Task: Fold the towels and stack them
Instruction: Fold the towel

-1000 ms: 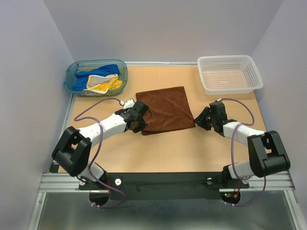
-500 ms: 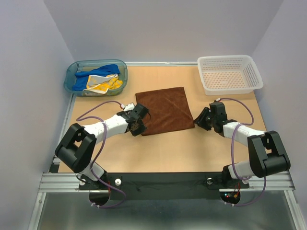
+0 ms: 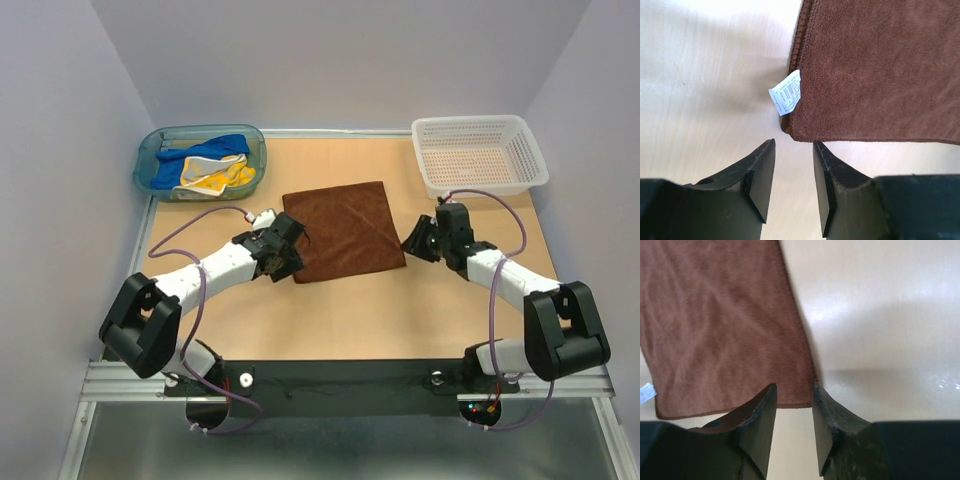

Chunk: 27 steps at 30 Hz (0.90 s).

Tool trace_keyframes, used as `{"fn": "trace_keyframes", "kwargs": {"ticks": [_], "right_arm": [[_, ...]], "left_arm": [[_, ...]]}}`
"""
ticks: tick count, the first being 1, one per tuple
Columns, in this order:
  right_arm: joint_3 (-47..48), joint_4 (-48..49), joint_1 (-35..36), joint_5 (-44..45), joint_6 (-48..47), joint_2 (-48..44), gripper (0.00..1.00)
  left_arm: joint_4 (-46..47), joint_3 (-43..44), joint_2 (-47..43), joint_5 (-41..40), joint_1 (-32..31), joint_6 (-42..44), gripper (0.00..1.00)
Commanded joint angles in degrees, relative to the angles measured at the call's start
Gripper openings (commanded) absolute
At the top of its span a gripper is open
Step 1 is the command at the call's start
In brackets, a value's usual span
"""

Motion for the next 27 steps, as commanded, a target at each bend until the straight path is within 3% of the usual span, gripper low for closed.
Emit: {"fn": "trace_keyframes", "kwargs": {"ticks": [1,8,14,22,27], "right_arm": [[4.3,-0.8,2.6,-2.6,-3.2,1.9,0.37],[6.7,-1.1,4.2,-2.7,-2.7,8.5,0.31],[3.7,-3.5,4.1,-4.0,-1.9,11.6,0.31],[-3.9,-12.0,4.2,-7.1,3.6,6.9,0.34],[-7.0,-19.1,4.1,-4.8,5.5,-1.3,0.36]], "left_arm": [[-3.1,4.3,-1.5,-3.2,-0.4,2.2,0.47],[-1.2,12.0,7.8,-1.1,-1.2,7.3,0.35],[-0.5,10.8,14.9,-0.5,-1.1,10.6,0.26],[-0.5,2.3,13.5,4.2,0.8,12.4,0.24],[-2.0,-2.3,8.3,6.1,1.2,13.1,0.25]]}}
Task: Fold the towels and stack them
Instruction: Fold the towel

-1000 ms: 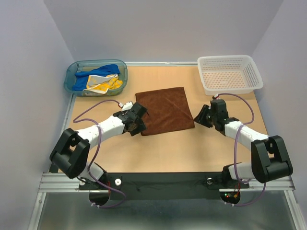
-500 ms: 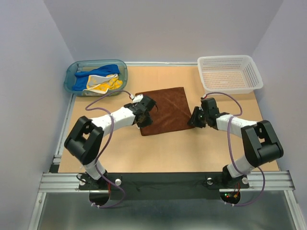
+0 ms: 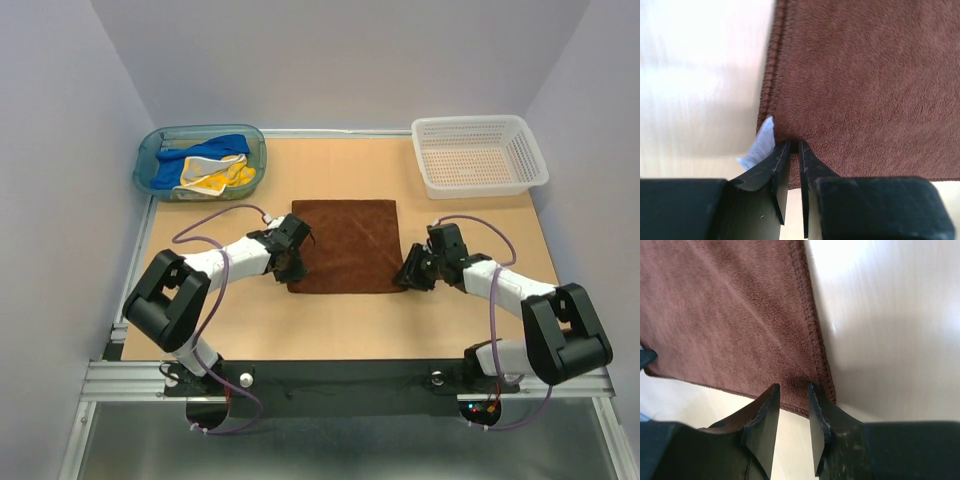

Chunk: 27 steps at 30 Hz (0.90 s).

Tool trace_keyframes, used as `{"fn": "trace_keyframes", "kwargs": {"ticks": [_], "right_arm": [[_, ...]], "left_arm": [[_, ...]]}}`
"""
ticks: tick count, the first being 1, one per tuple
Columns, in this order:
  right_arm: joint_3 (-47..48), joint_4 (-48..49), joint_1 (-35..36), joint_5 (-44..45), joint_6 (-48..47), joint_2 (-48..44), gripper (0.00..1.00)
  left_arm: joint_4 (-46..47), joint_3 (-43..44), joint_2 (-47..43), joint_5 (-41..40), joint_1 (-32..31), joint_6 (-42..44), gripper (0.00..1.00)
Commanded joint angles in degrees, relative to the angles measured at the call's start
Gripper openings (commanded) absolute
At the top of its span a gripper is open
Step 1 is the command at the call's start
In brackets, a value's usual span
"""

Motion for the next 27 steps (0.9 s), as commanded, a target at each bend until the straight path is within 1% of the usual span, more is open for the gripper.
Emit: {"fn": "trace_keyframes", "kwargs": {"ticks": [1,4,5,6,7,8,9,11,13,16,17,20,23,27], "right_arm": [[-3.5,-13.9,0.4,1.9,2.0,-4.0,0.36],[-3.7,-15.0,0.5,1.6,2.2,-7.9,0.36],[-3.1,-15.0,0.4,1.5,1.7,-9.7,0.36],[-2.0,-14.9,0.5,1.6,1.1,-10.4,0.36],[0.5,-15.0,0.4,3.0,0.0,-11.2,0.36],[0.5,-15.0,0.4,3.7,-0.7,-11.7,0.36],[4.1,-15.0,0.4,4.3,-1.6,-11.9,0.36],[8.0,-15.0,0.4,5.9,-3.5,-11.2,0.36],[13.2,-14.3,0.5,6.5,-5.3,-7.8,0.36],[18.1,-12.4,0.5,6.8,-6.5,-3.1,0.33],[18.8,-11.6,0.4,6.1,-6.7,-0.1,0.32],[20.3,-7.1,0.4,5.5,-6.4,4.8,0.29],[22.0,-4.9,0.4,4.7,-6.3,10.0,0.28],[23.0,-3.6,0.4,3.7,-6.4,13.7,0.28]], "left_arm": [[-7.3,-5.0,-3.0,2.4,0.4,2.2,0.25],[-7.4,-6.6,-5.6,3.9,0.4,2.6,0.29],[-7.3,-6.5,-7.0,4.0,0.4,2.6,0.32],[-7.4,-6.3,-7.0,4.0,0.4,2.7,0.32],[-7.5,-5.2,-8.6,3.4,0.4,2.8,0.35],[-7.7,-4.3,-9.4,3.1,0.4,2.8,0.36],[-7.8,-3.4,-10.8,2.6,0.4,2.9,0.39],[-8.0,-0.1,-11.6,1.2,0.7,3.7,0.41],[-7.3,2.0,-11.7,0.3,1.8,4.3,0.42],[-5.1,4.6,-10.2,1.4,3.5,5.0,0.42],[-3.2,5.7,-9.4,1.6,4.5,5.8,0.41],[-0.8,8.5,-4.8,1.3,6.2,7.3,0.37],[0.1,11.5,0.9,1.1,7.4,9.9,0.33],[1.4,12.8,6.3,2.1,8.1,11.7,0.29]]}}
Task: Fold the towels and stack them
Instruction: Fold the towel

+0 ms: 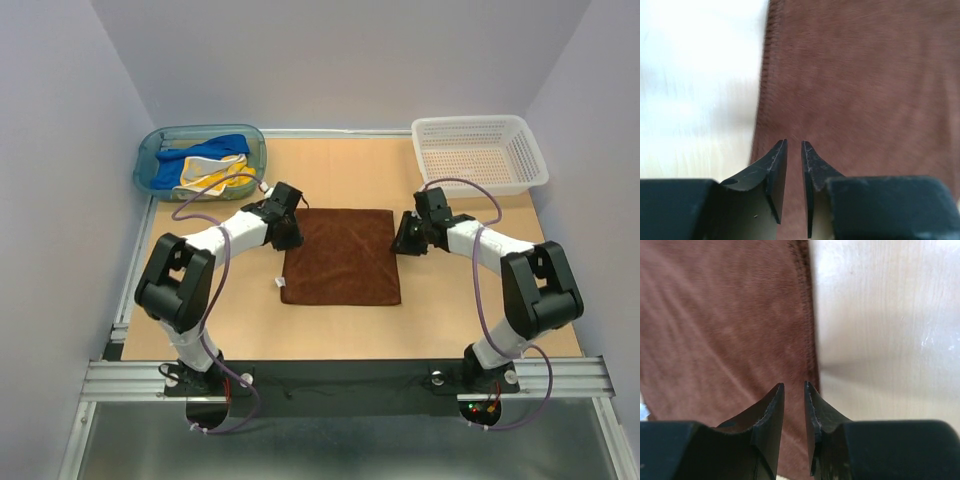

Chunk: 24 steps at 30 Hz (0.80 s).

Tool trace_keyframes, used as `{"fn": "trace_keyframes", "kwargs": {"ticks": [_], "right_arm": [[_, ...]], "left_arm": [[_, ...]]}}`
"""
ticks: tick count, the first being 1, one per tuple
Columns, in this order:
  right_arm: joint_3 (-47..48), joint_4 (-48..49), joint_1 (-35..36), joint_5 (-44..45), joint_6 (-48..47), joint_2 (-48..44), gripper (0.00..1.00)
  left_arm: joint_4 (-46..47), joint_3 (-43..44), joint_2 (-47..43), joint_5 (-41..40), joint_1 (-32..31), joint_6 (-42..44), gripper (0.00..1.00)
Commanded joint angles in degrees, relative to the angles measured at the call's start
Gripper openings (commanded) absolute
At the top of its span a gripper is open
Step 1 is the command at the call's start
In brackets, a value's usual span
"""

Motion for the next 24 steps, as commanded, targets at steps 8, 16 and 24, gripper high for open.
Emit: {"fn": "trace_keyframes", "kwargs": {"ticks": [8,16,24], "right_arm": [[1.2,4.7,0.0,3.8,-2.6,6.6,0.25],[-3.3,4.3,-2.7,11.1,-1.4,3.8,0.17],[2.6,3.9,-2.7,3.9,-3.2,0.5,0.22]], "left_arm": [[2.4,-2.3,4.3,-0.4,3.2,3.1,0.24],[2.0,-5.2,2.2,-1.7,6.4,3.9,0.23],[0.7,0.0,0.1,1.1,6.4,4.4,0.32]]}}
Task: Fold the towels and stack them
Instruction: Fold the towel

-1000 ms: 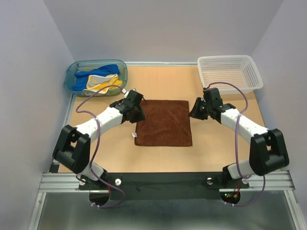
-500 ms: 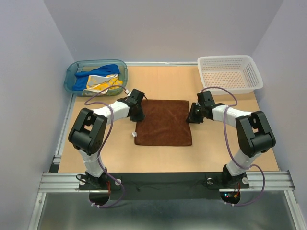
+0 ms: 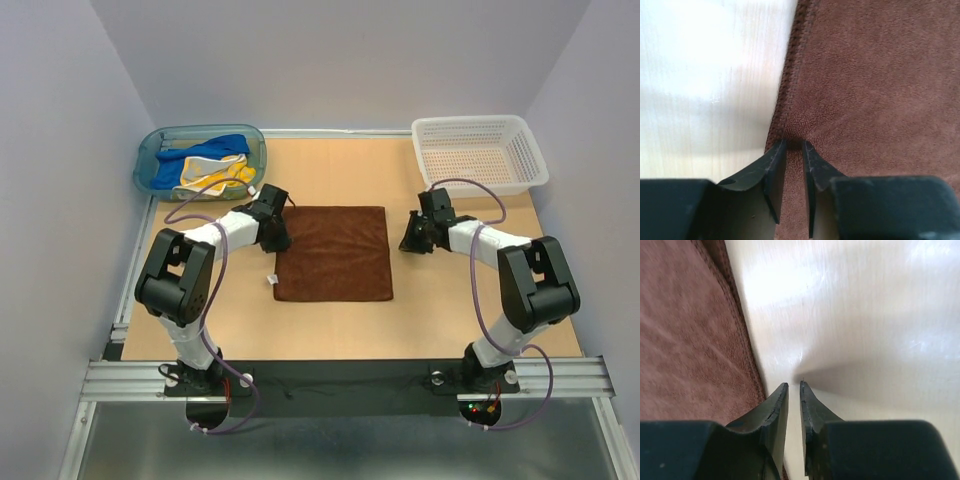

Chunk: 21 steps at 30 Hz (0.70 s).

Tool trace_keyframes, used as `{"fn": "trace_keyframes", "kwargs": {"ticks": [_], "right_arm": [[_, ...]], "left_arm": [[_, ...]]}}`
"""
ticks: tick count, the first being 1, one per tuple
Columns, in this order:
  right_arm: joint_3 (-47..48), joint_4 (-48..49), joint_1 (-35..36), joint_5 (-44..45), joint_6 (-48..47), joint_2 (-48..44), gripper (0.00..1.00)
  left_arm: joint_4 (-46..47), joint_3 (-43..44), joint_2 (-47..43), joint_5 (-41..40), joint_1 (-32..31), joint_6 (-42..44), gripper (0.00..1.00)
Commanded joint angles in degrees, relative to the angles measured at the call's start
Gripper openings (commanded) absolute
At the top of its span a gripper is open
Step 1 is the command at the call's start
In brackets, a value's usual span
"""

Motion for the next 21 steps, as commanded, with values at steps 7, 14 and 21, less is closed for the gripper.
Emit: {"fn": "trace_keyframes", "kwargs": {"ticks": [7,14,21], "right_arm": [[14.9,0.3,-0.3,-5.9,-7.4,3.1,0.31],[24.1,0.4,-0.3,-7.4,-24.1,11.1,0.39],[29.1,0.3,-0.3,-11.2,-32.0,18.1,0.43]], "left_arm": [[-3.5,12.3,-1.6,-1.0,0.5,4.8,0.45],[0.3,17.8,3.4,-2.4,1.2,16.1,0.58],[3.3,20.5,8.6,-4.2,1.2,26.6,0.60]]}}
